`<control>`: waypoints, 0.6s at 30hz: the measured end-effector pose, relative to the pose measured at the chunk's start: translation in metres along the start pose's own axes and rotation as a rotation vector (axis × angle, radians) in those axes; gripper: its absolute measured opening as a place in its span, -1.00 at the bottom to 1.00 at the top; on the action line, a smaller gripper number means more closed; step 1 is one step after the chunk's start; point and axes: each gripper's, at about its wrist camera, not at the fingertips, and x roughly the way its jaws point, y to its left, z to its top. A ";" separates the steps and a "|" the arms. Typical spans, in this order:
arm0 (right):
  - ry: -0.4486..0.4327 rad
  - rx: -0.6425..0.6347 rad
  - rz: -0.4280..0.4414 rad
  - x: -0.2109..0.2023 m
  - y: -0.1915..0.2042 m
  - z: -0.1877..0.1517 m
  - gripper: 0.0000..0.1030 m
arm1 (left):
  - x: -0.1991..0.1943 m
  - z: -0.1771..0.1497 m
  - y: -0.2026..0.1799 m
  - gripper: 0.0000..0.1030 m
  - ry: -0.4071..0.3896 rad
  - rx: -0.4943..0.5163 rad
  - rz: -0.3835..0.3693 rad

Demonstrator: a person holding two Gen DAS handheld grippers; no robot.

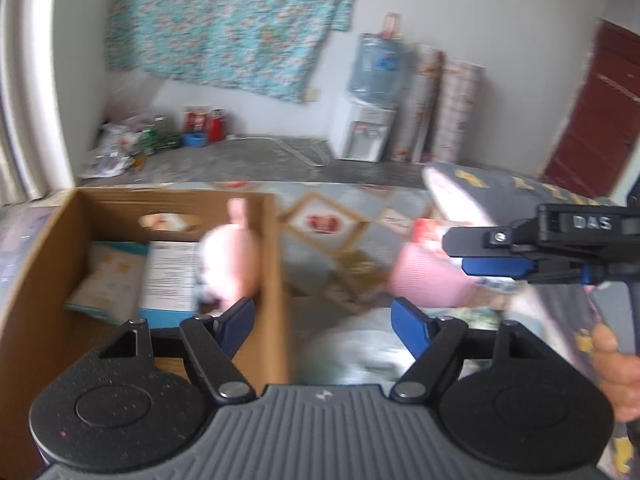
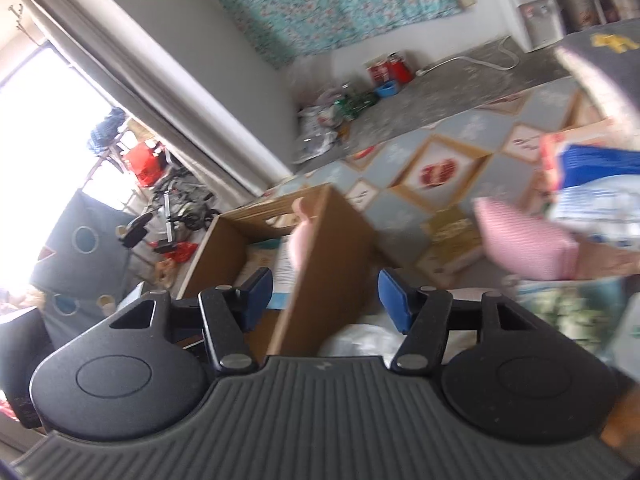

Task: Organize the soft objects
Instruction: 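Reach the right tool to the pink knitted sponge and close on it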

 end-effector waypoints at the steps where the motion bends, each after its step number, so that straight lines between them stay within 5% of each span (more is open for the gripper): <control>1: -0.006 -0.004 -0.021 -0.011 -0.008 0.001 0.16 | 0.002 -0.004 -0.011 0.48 -0.006 0.010 -0.021; 8: 0.022 -0.126 -0.146 -0.049 -0.055 0.010 0.23 | 0.042 -0.019 -0.080 0.45 -0.027 0.097 -0.057; 18: 0.157 -0.451 -0.227 0.041 -0.064 0.049 0.18 | 0.091 -0.024 -0.079 0.09 0.042 0.013 -0.028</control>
